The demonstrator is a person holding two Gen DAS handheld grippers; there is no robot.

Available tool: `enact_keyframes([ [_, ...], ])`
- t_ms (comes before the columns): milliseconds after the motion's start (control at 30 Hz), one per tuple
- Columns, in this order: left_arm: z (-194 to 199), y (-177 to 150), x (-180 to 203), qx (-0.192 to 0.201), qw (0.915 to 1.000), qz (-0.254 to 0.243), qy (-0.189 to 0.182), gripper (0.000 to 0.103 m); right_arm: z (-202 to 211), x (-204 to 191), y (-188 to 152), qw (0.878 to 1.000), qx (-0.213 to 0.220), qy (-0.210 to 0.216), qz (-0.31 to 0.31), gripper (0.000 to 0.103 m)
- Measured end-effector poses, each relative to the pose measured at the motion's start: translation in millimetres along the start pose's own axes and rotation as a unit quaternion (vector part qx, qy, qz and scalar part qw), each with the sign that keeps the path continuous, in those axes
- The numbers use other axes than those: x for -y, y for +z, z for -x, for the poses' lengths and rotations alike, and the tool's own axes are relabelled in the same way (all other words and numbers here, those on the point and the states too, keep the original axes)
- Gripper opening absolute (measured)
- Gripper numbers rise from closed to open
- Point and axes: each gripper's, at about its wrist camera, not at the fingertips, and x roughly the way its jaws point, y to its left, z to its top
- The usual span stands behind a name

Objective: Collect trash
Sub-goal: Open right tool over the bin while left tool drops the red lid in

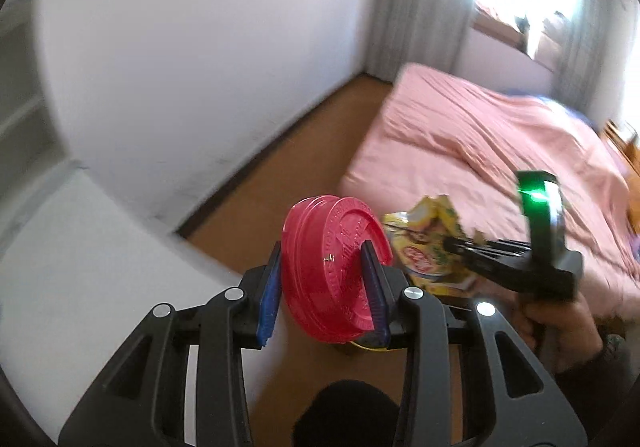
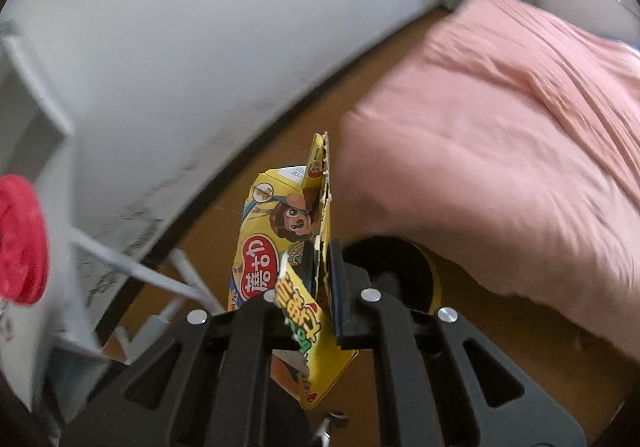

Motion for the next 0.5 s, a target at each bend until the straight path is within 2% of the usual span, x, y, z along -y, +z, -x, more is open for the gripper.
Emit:
enact_keyframes([
  [167, -63.2, -9.2, 21.3, -0.042, 0.9988, -0.015, -0.020, 0.037, -43.8, 50.3, -19.3, 0.997, -0.053, -0.037, -0.029, 0.008],
  [367, -119.3, -10.9, 40.0, -0.076, 0.9966, -0.016, -0.026, 0.037, -68.7, 71.1, -38.7, 0.995, -0.079, -0.039, -0.044, 0.008],
  [500, -133.3, -12.5, 51.2, -0.089, 0.9954, -0.017, -0.030, 0.037, -73.3, 77.8, -41.9, 0.995, -0.082, -0.036, -0.051, 0.008],
])
